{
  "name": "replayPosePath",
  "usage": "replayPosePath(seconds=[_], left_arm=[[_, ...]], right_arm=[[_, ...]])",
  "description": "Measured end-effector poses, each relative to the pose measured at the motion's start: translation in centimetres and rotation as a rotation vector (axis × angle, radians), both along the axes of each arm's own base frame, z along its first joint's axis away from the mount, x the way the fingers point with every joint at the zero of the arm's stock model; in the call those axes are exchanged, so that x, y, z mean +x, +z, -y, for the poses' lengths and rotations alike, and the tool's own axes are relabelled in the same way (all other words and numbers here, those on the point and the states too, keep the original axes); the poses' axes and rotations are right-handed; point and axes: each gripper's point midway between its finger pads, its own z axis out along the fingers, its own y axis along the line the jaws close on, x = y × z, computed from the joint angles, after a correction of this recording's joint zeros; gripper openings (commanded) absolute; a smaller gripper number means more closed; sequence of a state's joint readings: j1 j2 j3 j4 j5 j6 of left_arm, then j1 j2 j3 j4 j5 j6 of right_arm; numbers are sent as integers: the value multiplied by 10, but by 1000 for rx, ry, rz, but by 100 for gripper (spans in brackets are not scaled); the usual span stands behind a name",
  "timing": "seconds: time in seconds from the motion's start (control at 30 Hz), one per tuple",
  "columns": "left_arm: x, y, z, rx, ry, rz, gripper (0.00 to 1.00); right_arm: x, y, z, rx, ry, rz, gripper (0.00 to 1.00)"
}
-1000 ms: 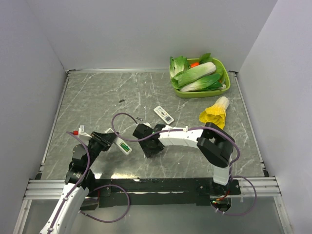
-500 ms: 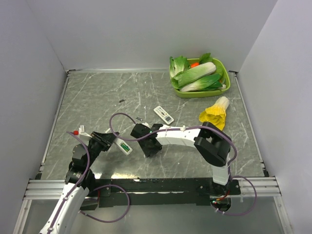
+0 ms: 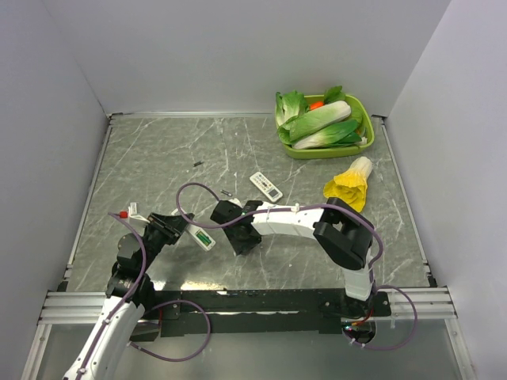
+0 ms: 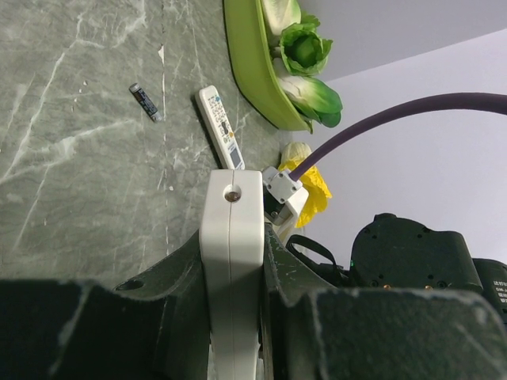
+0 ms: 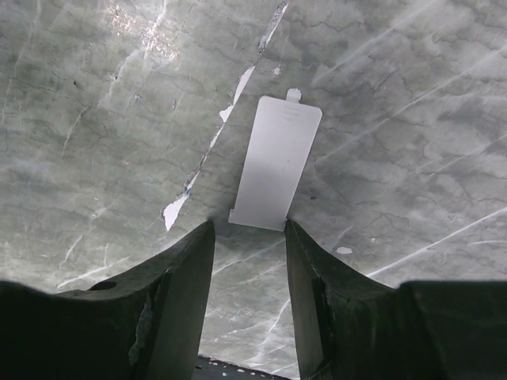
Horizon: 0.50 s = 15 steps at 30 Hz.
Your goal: Load the batteries into the remote control
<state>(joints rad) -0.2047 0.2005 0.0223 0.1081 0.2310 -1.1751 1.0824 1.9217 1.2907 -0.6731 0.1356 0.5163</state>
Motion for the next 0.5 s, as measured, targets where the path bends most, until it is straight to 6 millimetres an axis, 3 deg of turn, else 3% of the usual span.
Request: replayPosePath(seconds=[0.33, 0.5], left_arm=[[0, 1, 1, -12, -1, -5, 2], [0, 1, 2, -19, -7, -8, 2]], right_arm=[[1, -1, -3, 4, -9, 7, 30], [3, -1, -3, 1, -11, 16, 29]])
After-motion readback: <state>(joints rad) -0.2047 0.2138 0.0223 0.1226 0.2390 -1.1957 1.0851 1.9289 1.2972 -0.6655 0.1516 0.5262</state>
